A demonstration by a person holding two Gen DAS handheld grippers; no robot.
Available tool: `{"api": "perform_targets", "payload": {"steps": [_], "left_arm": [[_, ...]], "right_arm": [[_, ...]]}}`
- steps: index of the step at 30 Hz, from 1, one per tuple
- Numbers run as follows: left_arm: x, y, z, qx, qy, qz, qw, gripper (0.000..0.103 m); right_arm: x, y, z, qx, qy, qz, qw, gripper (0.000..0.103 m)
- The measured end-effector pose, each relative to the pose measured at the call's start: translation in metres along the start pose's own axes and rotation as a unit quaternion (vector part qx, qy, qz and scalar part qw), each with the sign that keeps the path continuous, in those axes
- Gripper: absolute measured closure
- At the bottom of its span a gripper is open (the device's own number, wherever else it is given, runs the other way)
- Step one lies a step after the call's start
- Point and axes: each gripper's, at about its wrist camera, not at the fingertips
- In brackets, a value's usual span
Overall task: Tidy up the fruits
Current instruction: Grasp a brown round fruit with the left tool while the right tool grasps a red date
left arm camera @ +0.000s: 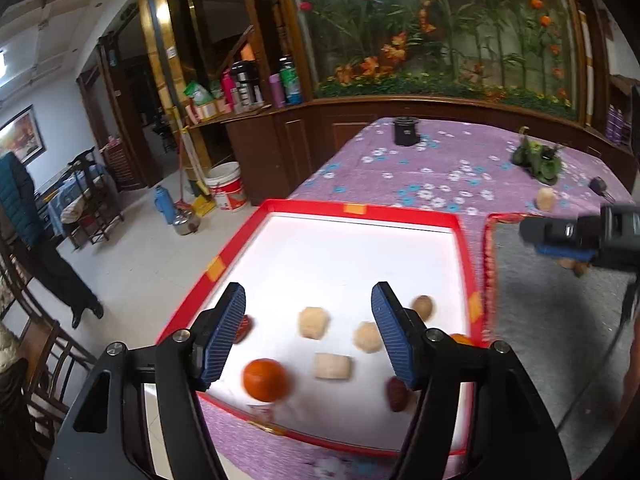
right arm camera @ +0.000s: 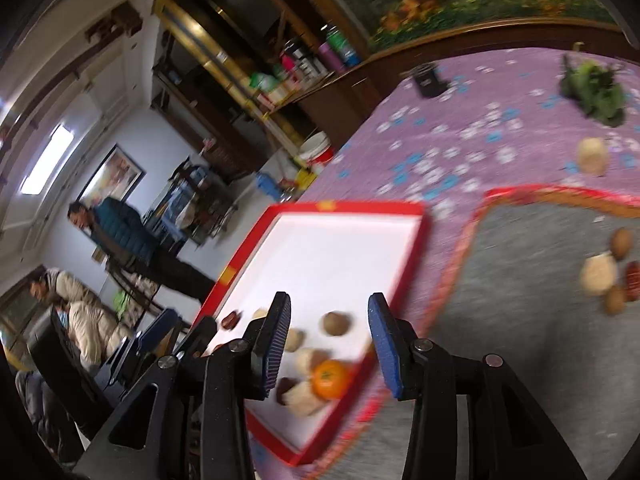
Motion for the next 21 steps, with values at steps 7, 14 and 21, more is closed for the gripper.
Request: {"api": "perform_targets", "payload": {"steps": [7,14,21], "left_arm": [[0.011,0.009,0.043,-0.049,-0.038,-0.009,0.9980,0.031],[0.025,0.008,0.092,-0.099,-0.088,-0.030,0.9908,0.031],[0.028,-0.004,0.128,-0.118,-0.117,-0.050,0.9849,0.031]], "right_arm": [[0.023,0.053,0.074,-0.051,-0.053,0.033,0.997,0.059],[0.031,0.073,0.131,-0.078,-0.070,0.009,0.994,0.058],[0.022,0.072,0.168,-0.045,-0.107,-0.010,0.993,0.058]]}}
Point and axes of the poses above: each gripper's, at about its wrist camera, not at the fingertips, and y roughly against the way its jaws point, z to its right, x to its top, and after that the axes turned 1 degree about -y, right-handed
